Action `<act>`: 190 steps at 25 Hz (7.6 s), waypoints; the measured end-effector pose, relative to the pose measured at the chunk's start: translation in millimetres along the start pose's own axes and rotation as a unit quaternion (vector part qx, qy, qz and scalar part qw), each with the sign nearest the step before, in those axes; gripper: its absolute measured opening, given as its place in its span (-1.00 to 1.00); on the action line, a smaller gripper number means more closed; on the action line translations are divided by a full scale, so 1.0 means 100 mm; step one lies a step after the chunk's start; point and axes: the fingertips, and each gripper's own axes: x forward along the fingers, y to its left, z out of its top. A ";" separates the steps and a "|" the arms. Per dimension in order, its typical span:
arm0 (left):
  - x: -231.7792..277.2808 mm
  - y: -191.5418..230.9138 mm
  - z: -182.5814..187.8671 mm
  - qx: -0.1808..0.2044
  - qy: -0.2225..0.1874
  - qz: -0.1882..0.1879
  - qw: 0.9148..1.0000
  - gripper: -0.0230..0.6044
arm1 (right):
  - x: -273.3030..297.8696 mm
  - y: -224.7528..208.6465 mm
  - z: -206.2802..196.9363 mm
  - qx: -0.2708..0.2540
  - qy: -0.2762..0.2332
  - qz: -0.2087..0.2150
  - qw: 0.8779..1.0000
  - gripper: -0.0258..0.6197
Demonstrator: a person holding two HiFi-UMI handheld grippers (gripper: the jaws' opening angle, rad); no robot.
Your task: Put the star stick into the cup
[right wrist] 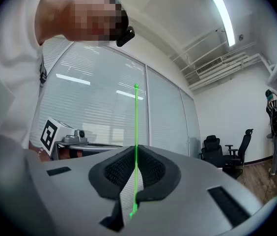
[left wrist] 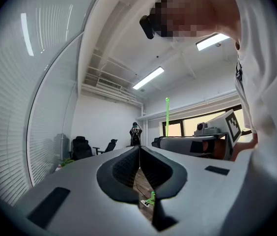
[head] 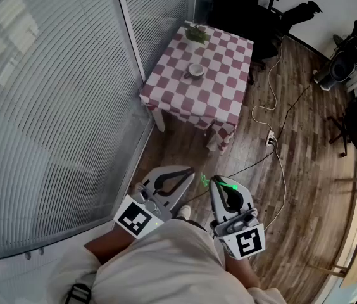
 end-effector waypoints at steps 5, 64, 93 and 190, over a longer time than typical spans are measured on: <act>0.03 -0.02 0.04 -0.005 -0.009 0.003 1.000 -0.82 | -0.10 -0.02 -0.04 -0.026 0.003 0.012 1.000 -0.80; 0.99 1.86 -0.24 -0.031 -0.005 -0.017 0.999 -0.82 | 1.76 -1.04 -0.40 -0.002 0.024 -0.014 1.000 -0.80; 1.31 2.85 -0.27 -0.035 -0.001 -0.042 0.999 -0.82 | 2.74 -1.44 -0.49 -0.011 0.025 -0.040 0.999 -0.80; 3.98 4.42 -0.65 -0.022 0.038 -0.055 0.998 -0.82 | 4.23 -4.18 -0.92 0.013 0.027 -0.022 0.999 -0.80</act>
